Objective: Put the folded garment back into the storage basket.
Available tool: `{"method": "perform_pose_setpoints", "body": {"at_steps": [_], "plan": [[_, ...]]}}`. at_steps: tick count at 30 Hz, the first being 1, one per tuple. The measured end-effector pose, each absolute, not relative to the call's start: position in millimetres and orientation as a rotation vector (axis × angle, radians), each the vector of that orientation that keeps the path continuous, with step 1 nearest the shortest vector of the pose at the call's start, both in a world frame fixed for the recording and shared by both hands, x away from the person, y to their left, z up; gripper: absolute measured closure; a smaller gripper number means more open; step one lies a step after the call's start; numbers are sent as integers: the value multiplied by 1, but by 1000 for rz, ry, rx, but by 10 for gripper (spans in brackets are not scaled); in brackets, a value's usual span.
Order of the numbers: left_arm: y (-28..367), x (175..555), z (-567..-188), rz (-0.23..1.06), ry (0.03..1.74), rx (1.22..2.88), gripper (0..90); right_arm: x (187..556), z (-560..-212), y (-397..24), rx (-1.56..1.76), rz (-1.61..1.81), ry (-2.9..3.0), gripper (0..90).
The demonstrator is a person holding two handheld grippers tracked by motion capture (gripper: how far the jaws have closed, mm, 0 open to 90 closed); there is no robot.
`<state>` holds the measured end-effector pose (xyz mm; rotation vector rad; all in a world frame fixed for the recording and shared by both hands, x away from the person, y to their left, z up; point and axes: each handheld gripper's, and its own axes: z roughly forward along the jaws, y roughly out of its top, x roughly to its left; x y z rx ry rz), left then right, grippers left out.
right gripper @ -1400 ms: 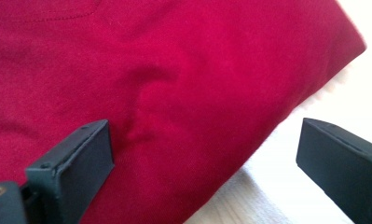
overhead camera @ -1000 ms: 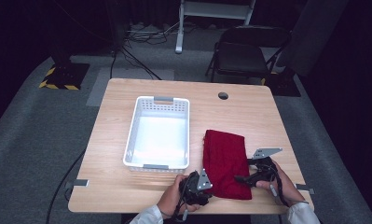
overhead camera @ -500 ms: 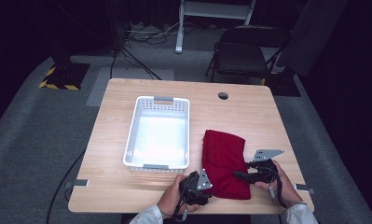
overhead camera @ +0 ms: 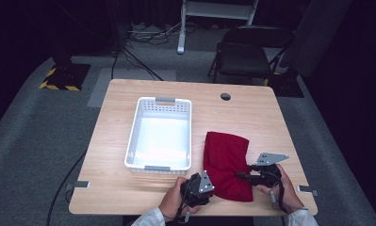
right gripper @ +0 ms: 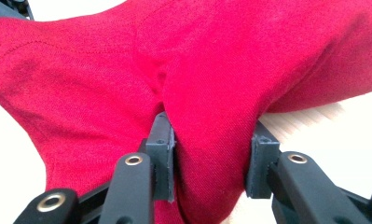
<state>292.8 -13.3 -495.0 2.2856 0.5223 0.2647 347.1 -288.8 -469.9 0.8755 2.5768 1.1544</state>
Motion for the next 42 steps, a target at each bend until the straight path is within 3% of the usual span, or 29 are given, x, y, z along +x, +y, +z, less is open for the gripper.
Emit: {"method": "perform_pose_setpoints", "body": {"at_steps": [10, 42], "plan": [[-13, 292, -485, 299, 493, 2326, 686, 346, -463, -287, 896, 1181, 2557, 645], [-19, 304, -440, 356, 449, 2307, 678, 344, -417, -290, 860, 1185, 2440, 657]]}}
